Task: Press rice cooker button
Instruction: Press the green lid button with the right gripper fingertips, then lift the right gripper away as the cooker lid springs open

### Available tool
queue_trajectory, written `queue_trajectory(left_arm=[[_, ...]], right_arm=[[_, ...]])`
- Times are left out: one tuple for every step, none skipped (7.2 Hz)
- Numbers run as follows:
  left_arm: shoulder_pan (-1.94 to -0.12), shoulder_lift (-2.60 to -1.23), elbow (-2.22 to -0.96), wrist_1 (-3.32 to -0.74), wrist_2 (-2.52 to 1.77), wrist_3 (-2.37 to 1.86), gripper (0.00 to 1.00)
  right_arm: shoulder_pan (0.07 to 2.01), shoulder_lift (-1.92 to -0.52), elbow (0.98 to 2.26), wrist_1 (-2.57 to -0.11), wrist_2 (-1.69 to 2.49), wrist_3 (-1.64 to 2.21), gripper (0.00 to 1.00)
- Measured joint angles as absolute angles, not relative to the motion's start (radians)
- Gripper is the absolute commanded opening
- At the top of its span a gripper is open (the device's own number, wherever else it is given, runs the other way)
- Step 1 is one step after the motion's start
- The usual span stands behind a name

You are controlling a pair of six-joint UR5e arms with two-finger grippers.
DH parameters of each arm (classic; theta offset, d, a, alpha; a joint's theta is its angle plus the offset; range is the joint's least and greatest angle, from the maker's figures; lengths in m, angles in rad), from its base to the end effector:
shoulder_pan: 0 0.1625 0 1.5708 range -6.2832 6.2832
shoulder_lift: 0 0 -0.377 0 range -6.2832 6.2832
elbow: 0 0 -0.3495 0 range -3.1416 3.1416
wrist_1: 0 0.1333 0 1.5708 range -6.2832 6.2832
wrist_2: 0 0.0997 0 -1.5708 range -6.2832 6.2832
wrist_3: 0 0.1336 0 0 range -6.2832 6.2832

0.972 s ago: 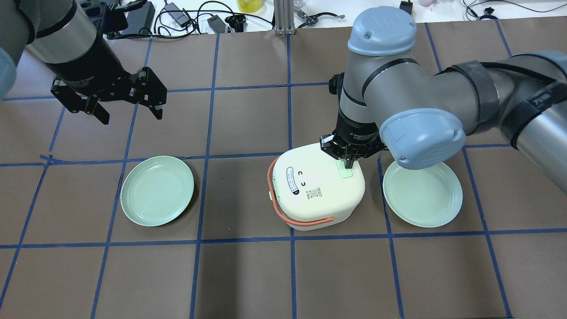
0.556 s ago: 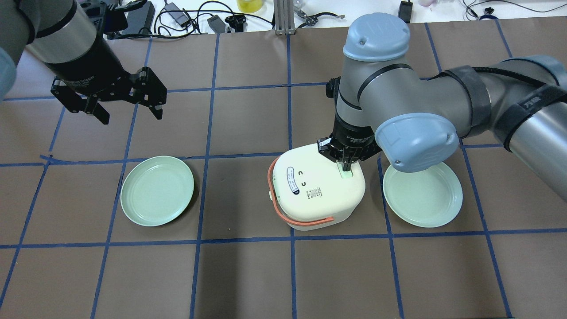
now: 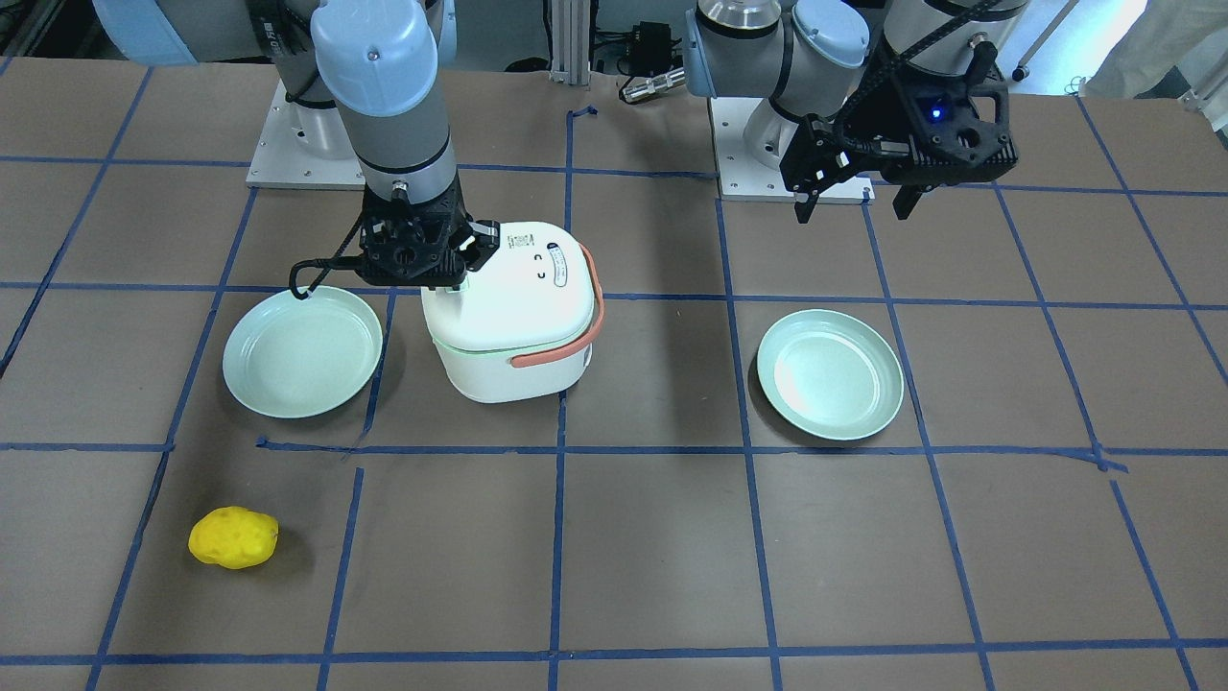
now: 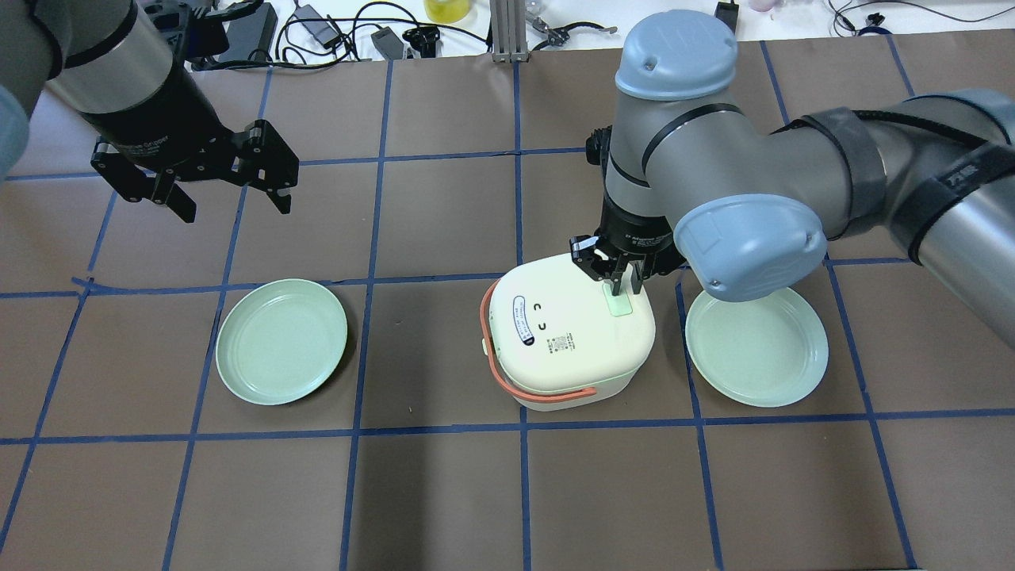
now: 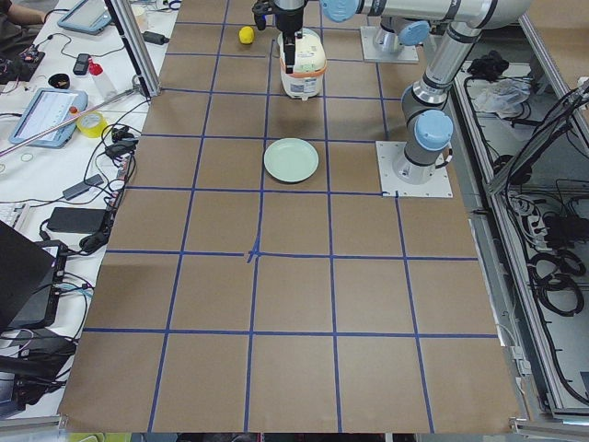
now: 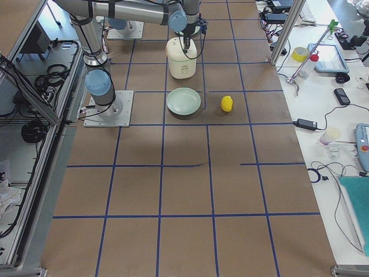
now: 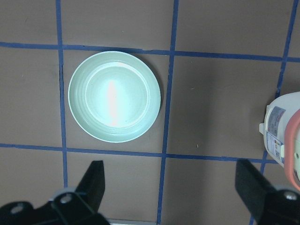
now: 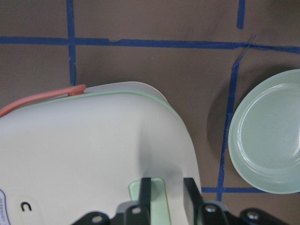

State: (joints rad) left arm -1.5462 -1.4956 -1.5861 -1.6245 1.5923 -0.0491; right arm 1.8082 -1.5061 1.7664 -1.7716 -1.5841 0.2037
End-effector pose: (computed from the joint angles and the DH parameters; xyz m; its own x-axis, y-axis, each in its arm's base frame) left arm -0.1200 -0.4242 0.4264 -0.9971 -0.0738 -0.0212 -0.0736 0.9973 -0.0072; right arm 0.2345 -0.4100 0.3095 -0.9991 -0.0348 0.0250 -0.0333 0.9979 0.0555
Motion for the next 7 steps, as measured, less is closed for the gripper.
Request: queue_trajectory(left_arm=[[-1.546, -1.496, -1.586, -1.625, 1.592, -0.049, 1.0], [-1.546, -1.496, -1.586, -1.624, 1.592, -0.049, 1.0], [-1.546, -1.496, -1.586, -1.624, 1.592, -0.05, 1.0], [-1.546, -1.496, -1.586, -1.625, 1.592, -0.049, 1.0], [-1.546, -1.496, -1.586, -1.624, 1.592, -0.049, 1.0], [-1.546, -1.496, -1.586, -1.624, 1.592, -0.049, 1.0], [-1.546, -1.496, -1.586, -1.624, 1.592, -0.049, 1.0]], right_arm=[[1.799, -1.508, 1.719, -1.755, -1.604, 0.2, 1.0], [1.778, -1.508, 1.669, -1.726, -1.614, 0.191, 1.0], [1.748, -1.509, 1.625, -1.698, -1.615, 0.171, 1.0], [1.711, -1.509, 1.582, -1.681, -1.612, 0.145, 1.0], [1.671, -1.509, 1.535, -1.656, -1.608, 0.13, 1.0], [1.636, -1.509, 1.493, -1.622, -1.604, 0.12, 1.0], [1.607, -1.509, 1.461, -1.597, -1.601, 0.109, 1.0]])
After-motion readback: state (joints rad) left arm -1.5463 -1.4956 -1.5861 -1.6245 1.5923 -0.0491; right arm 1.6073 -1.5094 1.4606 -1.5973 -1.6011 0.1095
